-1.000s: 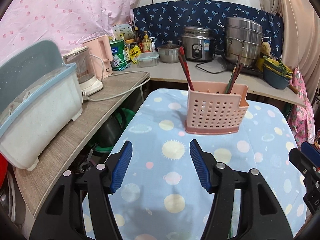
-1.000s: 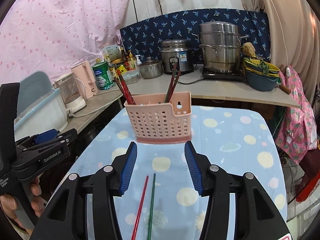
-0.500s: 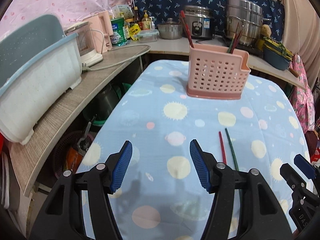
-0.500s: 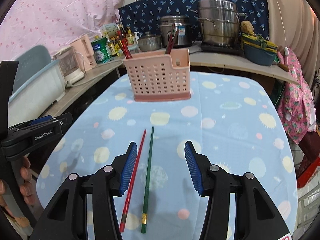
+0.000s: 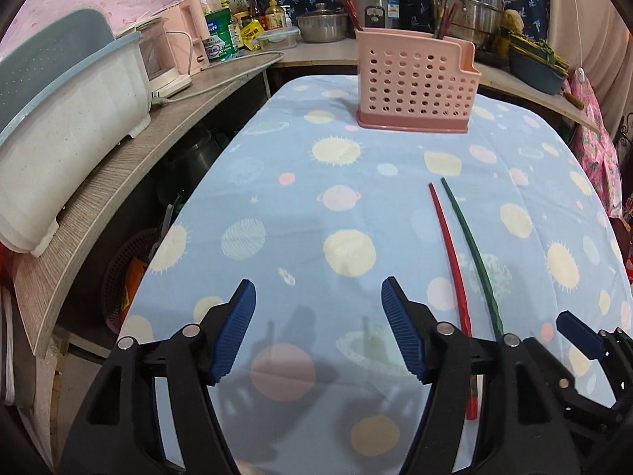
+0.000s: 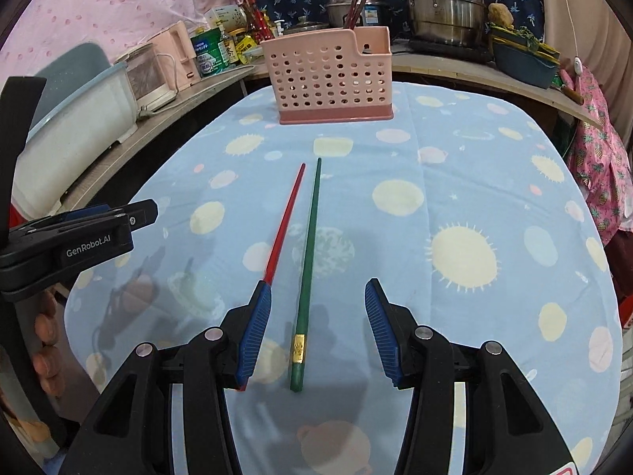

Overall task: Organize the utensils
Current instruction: 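Grasp the red chopstick with the left tool while the right tool grasps the green chopstick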

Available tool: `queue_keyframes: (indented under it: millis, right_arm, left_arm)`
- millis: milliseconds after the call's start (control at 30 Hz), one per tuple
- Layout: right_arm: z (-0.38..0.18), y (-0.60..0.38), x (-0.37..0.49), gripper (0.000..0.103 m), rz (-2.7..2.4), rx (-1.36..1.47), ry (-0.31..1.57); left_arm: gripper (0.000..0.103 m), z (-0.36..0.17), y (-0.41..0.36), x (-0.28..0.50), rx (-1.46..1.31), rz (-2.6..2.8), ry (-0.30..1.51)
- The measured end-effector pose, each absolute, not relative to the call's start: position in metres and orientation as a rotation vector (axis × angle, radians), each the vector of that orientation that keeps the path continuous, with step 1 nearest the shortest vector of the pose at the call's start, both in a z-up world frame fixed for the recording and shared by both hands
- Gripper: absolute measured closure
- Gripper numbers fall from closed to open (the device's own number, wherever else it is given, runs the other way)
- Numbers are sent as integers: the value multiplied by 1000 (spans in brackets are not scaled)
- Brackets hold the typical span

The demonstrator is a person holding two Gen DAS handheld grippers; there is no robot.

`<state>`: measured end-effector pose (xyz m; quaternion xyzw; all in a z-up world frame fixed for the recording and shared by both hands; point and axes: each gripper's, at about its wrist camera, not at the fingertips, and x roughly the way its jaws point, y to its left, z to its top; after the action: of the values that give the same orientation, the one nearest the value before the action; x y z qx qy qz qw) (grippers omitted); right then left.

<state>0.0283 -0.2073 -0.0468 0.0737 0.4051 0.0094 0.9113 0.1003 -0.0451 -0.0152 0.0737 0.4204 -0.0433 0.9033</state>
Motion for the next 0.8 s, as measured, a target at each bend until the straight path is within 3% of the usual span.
queue_keyframes:
  millis: [133, 567, 800]
  right_arm:
    - [-59, -200, 24, 58, 29, 144, 864]
    - [-81, -197, 15, 96, 20, 123, 923]
    - [-82, -217, 10, 96, -28, 157, 925]
  left_arm:
    - [38, -21, -48, 94, 162, -103, 884]
    - [31, -33, -62, 80, 195, -142, 914]
    - [24, -42, -78, 68, 202, -196, 945]
